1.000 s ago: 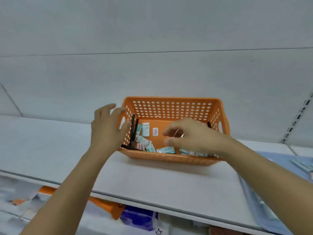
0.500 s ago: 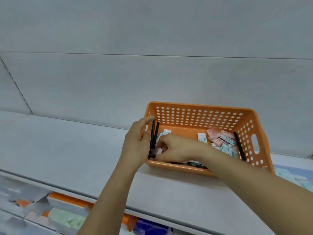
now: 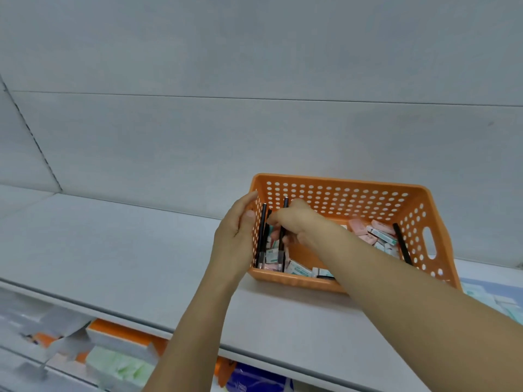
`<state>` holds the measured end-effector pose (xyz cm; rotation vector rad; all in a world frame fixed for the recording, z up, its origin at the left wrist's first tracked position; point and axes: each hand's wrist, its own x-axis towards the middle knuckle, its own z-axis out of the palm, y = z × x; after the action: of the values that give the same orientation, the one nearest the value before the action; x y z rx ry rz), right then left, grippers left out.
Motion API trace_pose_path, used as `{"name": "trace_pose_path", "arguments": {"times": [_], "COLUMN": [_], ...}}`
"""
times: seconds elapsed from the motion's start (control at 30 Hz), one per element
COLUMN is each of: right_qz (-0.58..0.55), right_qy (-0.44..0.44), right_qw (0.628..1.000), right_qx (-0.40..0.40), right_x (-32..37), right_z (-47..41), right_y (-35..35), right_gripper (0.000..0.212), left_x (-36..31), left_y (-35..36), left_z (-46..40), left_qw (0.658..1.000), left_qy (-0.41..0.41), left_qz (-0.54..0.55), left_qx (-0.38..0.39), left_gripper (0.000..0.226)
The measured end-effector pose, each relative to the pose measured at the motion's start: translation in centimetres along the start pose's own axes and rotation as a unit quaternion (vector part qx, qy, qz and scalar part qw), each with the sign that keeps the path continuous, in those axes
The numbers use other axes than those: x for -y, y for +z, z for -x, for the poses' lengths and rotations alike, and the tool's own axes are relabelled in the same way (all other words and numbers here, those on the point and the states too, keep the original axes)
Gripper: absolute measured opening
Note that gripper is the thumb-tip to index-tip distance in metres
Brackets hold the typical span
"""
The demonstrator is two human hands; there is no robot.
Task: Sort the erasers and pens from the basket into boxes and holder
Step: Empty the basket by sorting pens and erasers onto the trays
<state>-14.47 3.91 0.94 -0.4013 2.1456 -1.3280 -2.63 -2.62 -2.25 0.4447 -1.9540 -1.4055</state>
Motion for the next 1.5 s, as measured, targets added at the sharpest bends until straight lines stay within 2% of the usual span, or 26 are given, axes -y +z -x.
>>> {"name": "trace_pose_path", "arguments": {"times": [0.1, 0.27, 0.37, 0.4, 0.47, 0.53, 0.6, 0.63, 0.67, 0.7, 0.77, 0.8, 0.87, 0.93, 0.97, 1.07, 1.17, 1.27, 1.33, 1.4, 1.43, 1.5], "right_qz": [-0.006, 0.019, 0.033, 0.055, 0.100, 0.068, -0.053, -0.109, -0.149, -0.174, -0.166, -0.131, -0.032, 0.000, -0.034, -0.193, -0.257, -0.409, -0.499, -0.520, -0.497, -0.368], "right_qy": [0.037, 0.065, -0.006, -0.046, -0.128, -0.190, -0.221, -0.240, -0.266, -0.298, -0.383, -0.429, -0.501, -0.527, -0.523, -0.473, -0.427, -0.348, -0.295, -0.279, -0.281, -0.292], "right_qw": [0.999, 0.996, 0.998, 0.996, 0.986, 0.979, 0.974, 0.964, 0.952, 0.937, 0.905, 0.888, 0.857, 0.842, 0.843, 0.849, 0.854, 0.832, 0.804, 0.797, 0.810, 0.860], "right_qx": [0.014, 0.051, 0.058, 0.056, 0.036, 0.003, -0.021, -0.032, -0.044, -0.055, -0.083, -0.098, -0.114, -0.120, -0.123, -0.133, -0.148, -0.136, -0.129, -0.127, -0.136, -0.201], "right_x": [0.2, 0.6, 0.5, 0.5, 0.4, 0.2, -0.1, -0.2, -0.5, -0.8, -1.7, -2.5, -4.2, -6.0, -6.6, -8.1, -10.0, -11.0, -11.2, -11.3, -11.5, -12.1], "right_z": [-0.1, -0.2, 0.3, 0.8, 2.0, 3.2, 4.7, 5.6, 6.4, 7.3, 9.2, 10.1, 11.5, 12.3, 12.4, 12.8, 13.5, 14.6, 15.2, 15.5, 15.7, 16.2], "right_y": [0.5, 0.7, 0.6, 0.5, -0.6, -2.5, -4.7, -5.6, -6.5, -7.1, -8.1, -8.5, -9.3, -10.0, -10.3, -11.3, -13.1, -15.6, -17.1, -18.2, -18.6, -19.4], "right_gripper": [0.006, 0.011, 0.026, 0.025, 0.016, 0.011, 0.010, 0.008, 0.007, 0.006, 0.008, 0.010, 0.011, 0.012, 0.013, 0.013, 0.011, 0.014, 0.025, 0.036, 0.036, 0.029], "left_x": [0.2, 0.3, 0.2, 0.2, 0.2, -0.8, -2.8, -3.9, -5.1, -6.2, -7.4, -7.6, -8.2, -8.8, -9.0, -9.6, -10.8, -11.5, -12.0, -13.1, -13.7, -14.4], "left_y": [0.0, -0.1, -0.2, -0.3, -0.3, -0.1, 0.6, 1.4, 2.5, 3.6, 6.2, 7.3, 8.8, 10.0, 10.8, 14.2, 16.6, 18.3, 19.9, 21.7, 22.4, 23.5], "left_z": [0.0, -0.2, -0.3, -0.1, 0.4, 1.3, 2.7, 3.5, 4.4, 5.3, 6.3, 6.1, 5.2, 4.3, 4.0, 4.1, 4.7, 4.9, 5.7, 7.2, 7.9, 8.9], "left_qw": [1.000, 0.999, 0.998, 0.997, 0.986, 0.975, 0.986, 0.988, 0.981, 0.972, 0.951, 0.930, 0.862, 0.788, 0.762, 0.726, 0.693, 0.682, 0.699, 0.726, 0.738, 0.774], "left_qy": [0.012, 0.024, 0.023, 0.027, 0.063, 0.071, 0.024, -0.024, -0.083, -0.131, -0.198, -0.231, -0.284, -0.304, -0.310, -0.329, -0.331, -0.288, -0.258, -0.237, -0.229, -0.199], "left_qz": [-0.001, -0.033, -0.046, -0.065, -0.147, -0.167, -0.037, 0.070, 0.156, 0.195, 0.212, 0.247, 0.377, 0.500, 0.540, 0.588, 0.634, 0.671, 0.666, 0.640, 0.628, 0.591], "left_qx": [0.003, 0.010, 0.019, 0.011, -0.045, -0.128, -0.161, -0.137, -0.080, -0.008, 0.106, 0.142, 0.188, 0.191, 0.180, 0.137, 0.091, 0.037, 0.039, 0.078, 0.095, 0.108], "left_gripper": [0.035, 0.035, 0.035, 0.034, 0.033, 0.024, 0.014, 0.022, 0.032, 0.043, 0.057, 0.063, 0.076, 0.075, 0.067, 0.027, 0.022, 0.017, 0.013, 0.014, 0.016, 0.025]}}
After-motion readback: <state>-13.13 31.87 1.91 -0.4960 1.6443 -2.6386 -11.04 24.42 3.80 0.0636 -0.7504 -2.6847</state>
